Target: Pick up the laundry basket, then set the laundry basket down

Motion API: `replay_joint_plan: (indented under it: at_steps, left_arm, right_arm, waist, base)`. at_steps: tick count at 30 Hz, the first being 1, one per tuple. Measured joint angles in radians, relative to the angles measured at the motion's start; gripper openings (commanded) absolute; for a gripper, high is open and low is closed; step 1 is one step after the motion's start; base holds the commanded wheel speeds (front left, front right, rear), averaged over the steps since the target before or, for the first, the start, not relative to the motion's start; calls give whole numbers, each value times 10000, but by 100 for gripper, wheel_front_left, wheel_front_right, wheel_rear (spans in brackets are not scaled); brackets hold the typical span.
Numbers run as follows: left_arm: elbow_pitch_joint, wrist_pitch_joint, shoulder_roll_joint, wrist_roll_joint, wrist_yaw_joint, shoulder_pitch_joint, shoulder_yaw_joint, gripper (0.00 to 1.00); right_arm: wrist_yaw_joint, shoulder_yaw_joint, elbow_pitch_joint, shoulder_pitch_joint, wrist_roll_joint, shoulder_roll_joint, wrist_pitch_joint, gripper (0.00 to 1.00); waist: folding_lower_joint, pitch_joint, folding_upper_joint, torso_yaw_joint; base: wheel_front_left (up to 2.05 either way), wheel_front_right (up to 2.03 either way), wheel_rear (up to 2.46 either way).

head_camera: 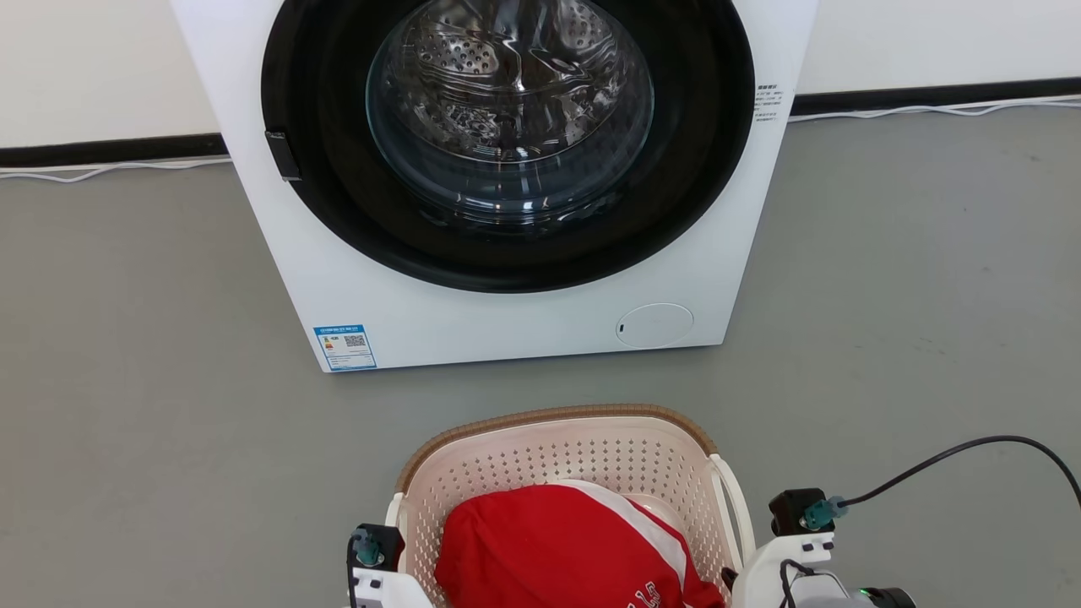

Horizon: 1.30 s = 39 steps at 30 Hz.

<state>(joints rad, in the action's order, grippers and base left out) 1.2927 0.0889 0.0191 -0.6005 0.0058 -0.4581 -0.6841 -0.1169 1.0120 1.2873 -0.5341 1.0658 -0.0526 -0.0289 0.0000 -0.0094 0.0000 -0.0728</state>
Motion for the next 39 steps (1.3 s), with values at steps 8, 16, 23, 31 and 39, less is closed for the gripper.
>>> replay_joint_plan:
  at_steps: [8, 16, 23, 31, 39]
  left_arm:
    - [0, 33, 23, -65, 27, 0, -65, 0]
    - [-2, -25, 25, -88, 42, -28, -130, 0]
    - [-6, -19, 21, -150, 280, -282, -169, 0]
    - [-13, -763, 153, -127, 558, -1720, -194, 0]
    - [-10, -1360, 303, -56, 663, -3156, -180, 0]
  right_arm:
    - [0, 236, 6, -2, 194, 4, 25, 0]
    - [-2, 318, 61, -25, 274, 12, 150, 0]
    - [-17, 366, 92, -70, 345, 36, 593, 0]
    - [-17, 403, 56, -1389, 343, 29, 1770, 0]
    - [-15, 282, 38, -2683, 326, 2, 2510, 0]
  waist:
    - [0, 31, 0, 26]
    - [0, 215, 0, 27]
    - [0, 700, 0, 55]
    - [0, 2057, 0, 128]
    - [0, 3913, 0, 236]
  base:
    - [0, 0, 0]
    - [0, 0, 0]
    - [0, 0, 0]
    - [0, 0, 0]
    - [0, 0, 0]
